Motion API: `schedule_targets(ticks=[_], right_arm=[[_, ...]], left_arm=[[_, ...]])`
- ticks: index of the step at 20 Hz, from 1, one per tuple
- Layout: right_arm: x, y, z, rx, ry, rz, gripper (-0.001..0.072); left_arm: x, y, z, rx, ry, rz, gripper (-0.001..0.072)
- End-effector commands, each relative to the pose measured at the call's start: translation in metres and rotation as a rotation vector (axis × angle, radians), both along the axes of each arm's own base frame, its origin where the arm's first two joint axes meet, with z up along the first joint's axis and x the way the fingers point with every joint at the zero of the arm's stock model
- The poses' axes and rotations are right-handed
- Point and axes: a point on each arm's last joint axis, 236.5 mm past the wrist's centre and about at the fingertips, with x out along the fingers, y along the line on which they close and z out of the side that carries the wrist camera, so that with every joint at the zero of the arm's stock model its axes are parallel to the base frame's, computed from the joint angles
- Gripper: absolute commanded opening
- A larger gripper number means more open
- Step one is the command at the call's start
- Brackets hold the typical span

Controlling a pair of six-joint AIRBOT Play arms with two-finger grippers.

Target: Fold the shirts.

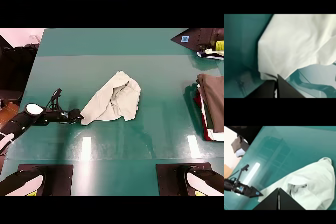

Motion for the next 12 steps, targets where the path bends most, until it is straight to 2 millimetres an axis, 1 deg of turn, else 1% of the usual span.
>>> schedule_targets(ticks=[1,3,4,5,6,7,8,9,11,12], right_arm=[[0.002,-0.017,-0.027,-0.114,0.054,-0.025,0.0021],[0.002,-0.028,-0.063,-0.2,0.165,-0.011,0.0022],[0.002,-0.03,-0.084,-0.222,0.228,-0.002,0.0024],[0.003,-0.03,-0.11,-0.224,0.299,0.006,0.0069],[0.003,-0.029,-0.136,-0.22,0.368,0.012,0.0261],[0.003,-0.028,-0.168,-0.208,0.451,0.014,0.0439],[0.004,-0.021,-0.199,-0.173,0.525,0.012,0.0457],[0.008,-0.012,-0.223,-0.118,0.578,0.003,0.0455],[0.017,0.009,-0.266,-0.027,0.652,-0.021,0.0448],[0.021,0.02,-0.283,0.002,0.667,-0.018,0.0448]], left_arm=[[0.014,-0.011,0.03,-0.023,-0.059,-0.07,0.0023],[0.03,-0.012,0.067,0.011,-0.147,-0.149,0.0023],[0.038,-0.012,0.09,0.032,-0.205,-0.18,0.0024],[0.046,-0.011,0.111,0.053,-0.259,-0.201,0.0024],[0.053,-0.01,0.13,0.072,-0.308,-0.216,0.0024],[0.059,-0.01,0.145,0.079,-0.344,-0.224,0.0024],[0.063,-0.01,0.158,0.082,-0.372,-0.23,0.0024],[0.065,-0.011,0.165,0.083,-0.389,-0.233,0.0024],[0.066,-0.012,0.172,0.077,-0.397,-0.231,0.0024],[0.065,-0.012,0.171,0.076,-0.393,-0.236,0.0024]])
